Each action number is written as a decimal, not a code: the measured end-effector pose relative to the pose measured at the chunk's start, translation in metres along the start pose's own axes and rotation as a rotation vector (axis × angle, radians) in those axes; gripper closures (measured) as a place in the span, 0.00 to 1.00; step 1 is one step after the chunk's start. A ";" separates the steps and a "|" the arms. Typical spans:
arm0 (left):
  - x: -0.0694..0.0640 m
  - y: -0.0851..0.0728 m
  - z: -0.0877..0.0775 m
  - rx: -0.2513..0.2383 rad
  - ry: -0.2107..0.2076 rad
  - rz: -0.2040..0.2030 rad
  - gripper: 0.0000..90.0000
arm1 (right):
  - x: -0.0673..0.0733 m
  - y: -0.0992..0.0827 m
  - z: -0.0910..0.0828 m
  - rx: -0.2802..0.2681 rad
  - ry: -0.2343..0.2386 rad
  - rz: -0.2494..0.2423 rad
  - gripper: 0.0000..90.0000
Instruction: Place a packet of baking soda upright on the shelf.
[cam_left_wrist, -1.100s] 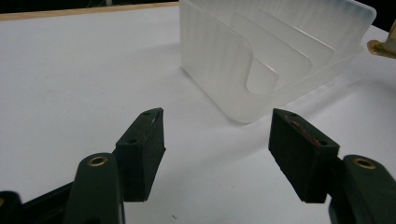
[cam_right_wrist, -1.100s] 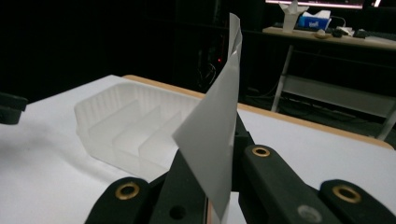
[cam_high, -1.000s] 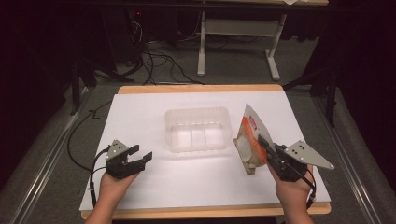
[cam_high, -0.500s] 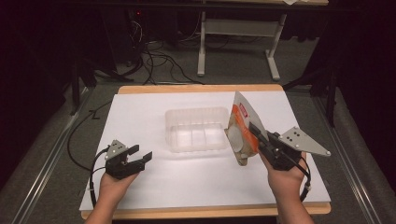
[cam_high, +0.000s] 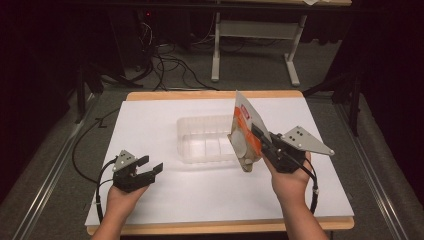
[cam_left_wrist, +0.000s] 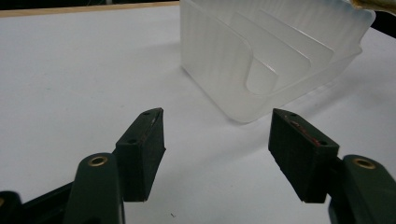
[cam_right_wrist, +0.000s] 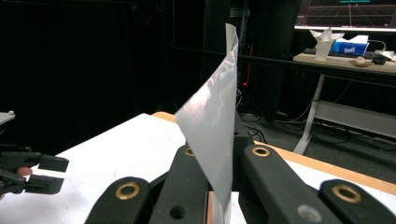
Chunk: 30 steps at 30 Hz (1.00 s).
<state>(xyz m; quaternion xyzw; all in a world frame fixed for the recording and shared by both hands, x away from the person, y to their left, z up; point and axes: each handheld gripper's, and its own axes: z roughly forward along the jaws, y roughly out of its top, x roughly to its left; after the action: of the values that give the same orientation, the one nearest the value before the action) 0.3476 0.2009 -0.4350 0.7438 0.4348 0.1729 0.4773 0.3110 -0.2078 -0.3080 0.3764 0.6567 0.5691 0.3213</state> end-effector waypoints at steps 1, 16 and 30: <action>0.000 0.000 0.000 0.001 0.000 0.000 0.41 | 0.000 -0.001 0.003 0.004 -0.002 0.000 1.00; -0.002 0.000 0.001 0.008 -0.006 0.028 0.41 | 0.007 -0.004 0.048 0.024 0.000 0.008 1.00; -0.005 0.001 0.003 0.009 -0.025 0.041 0.41 | 0.019 -0.004 0.101 0.058 -0.004 -0.013 1.00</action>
<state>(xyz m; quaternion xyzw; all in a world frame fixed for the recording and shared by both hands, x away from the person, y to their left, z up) 0.3475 0.1947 -0.4348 0.7567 0.4144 0.1711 0.4758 0.3862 -0.1407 -0.3269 0.3824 0.6749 0.5469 0.3150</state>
